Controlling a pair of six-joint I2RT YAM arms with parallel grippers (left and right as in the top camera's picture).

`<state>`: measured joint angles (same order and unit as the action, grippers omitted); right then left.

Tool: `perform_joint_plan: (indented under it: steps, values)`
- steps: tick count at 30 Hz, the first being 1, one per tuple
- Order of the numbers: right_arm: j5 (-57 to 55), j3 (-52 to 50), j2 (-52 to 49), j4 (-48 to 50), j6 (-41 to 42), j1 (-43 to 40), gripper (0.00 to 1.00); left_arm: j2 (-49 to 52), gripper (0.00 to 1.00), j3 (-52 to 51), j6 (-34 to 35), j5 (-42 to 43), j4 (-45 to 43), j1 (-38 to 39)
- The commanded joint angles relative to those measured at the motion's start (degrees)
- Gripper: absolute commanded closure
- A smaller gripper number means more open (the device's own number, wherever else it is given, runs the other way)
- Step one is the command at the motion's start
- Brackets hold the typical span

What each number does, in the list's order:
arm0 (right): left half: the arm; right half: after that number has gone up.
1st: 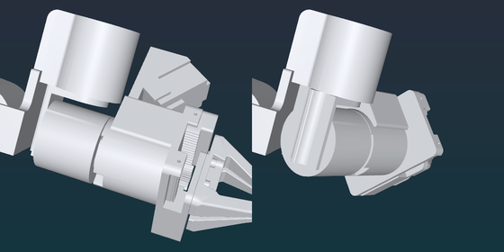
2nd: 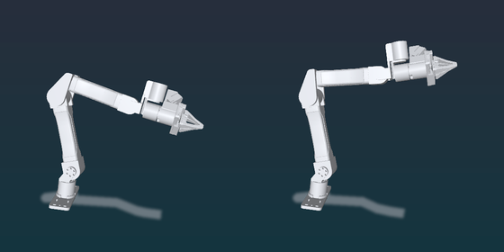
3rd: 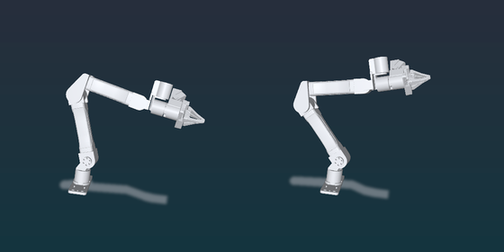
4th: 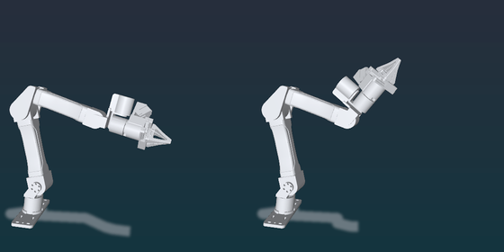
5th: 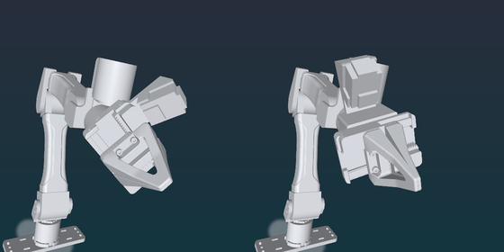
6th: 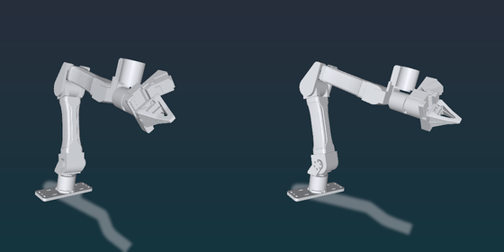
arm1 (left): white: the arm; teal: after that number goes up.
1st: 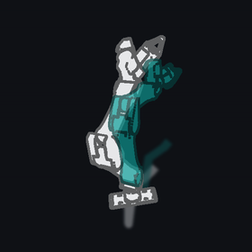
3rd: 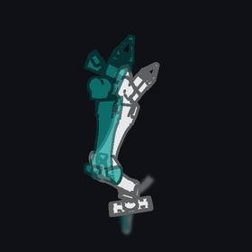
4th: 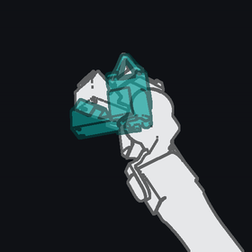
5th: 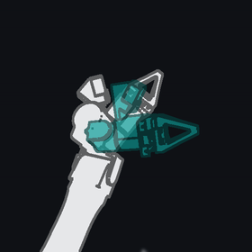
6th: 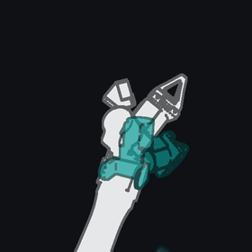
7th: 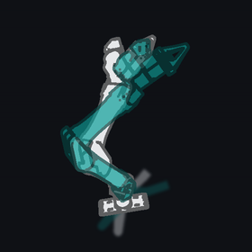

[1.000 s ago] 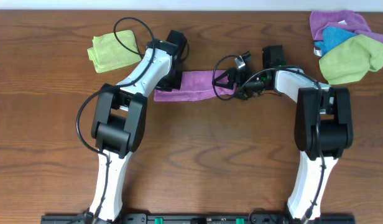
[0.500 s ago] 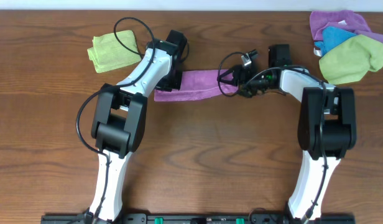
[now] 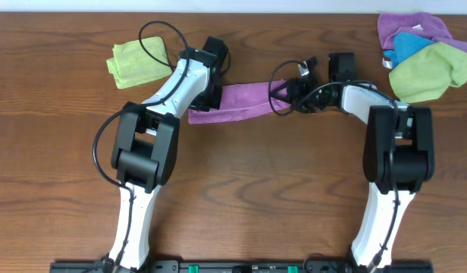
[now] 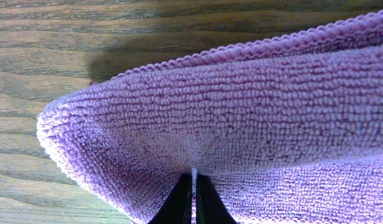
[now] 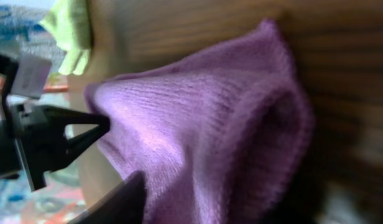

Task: Fold the cloth
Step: 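Fold the right half over onto the left half with the right gripper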

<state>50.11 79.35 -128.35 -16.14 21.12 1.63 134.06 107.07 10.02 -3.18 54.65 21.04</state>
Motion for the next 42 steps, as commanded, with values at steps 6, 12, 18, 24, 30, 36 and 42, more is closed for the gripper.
perform_joint_plan:
  steps: [6,12,18,24,30,36,42]
  values:
    - [-9.79,-2.36,-4.20,-0.96,0.74,-0.15,0.99,1.31,0.94,-0.11,-1.27,0.28,-0.02,-0.33]
    - [-8.11,-0.61,-3.54,-1.97,0.70,0.07,0.99,1.31,0.94,-0.11,-1.29,0.28,0.28,-0.33]
    - [-10.84,1.33,1.77,-4.94,-1.31,0.63,0.98,1.31,0.94,-0.11,-1.27,0.46,0.33,-0.33]
    - [-17.57,1.33,8.76,-12.74,-4.48,1.11,0.99,1.31,0.94,-0.11,-1.22,4.70,-0.57,0.57]
    - [-17.81,1.33,10.25,-18.99,-5.64,1.14,0.99,1.31,0.94,-0.11,-0.96,4.76,-0.72,4.50]
    - [-21.62,1.33,10.40,-22.71,-6.67,1.18,0.99,1.31,0.94,-0.11,-0.42,6.67,-1.05,7.13]
    - [-24.59,1.33,12.90,-23.04,-7.52,2.14,0.99,1.31,0.94,-0.11,0.31,5.35,-1.14,7.45]
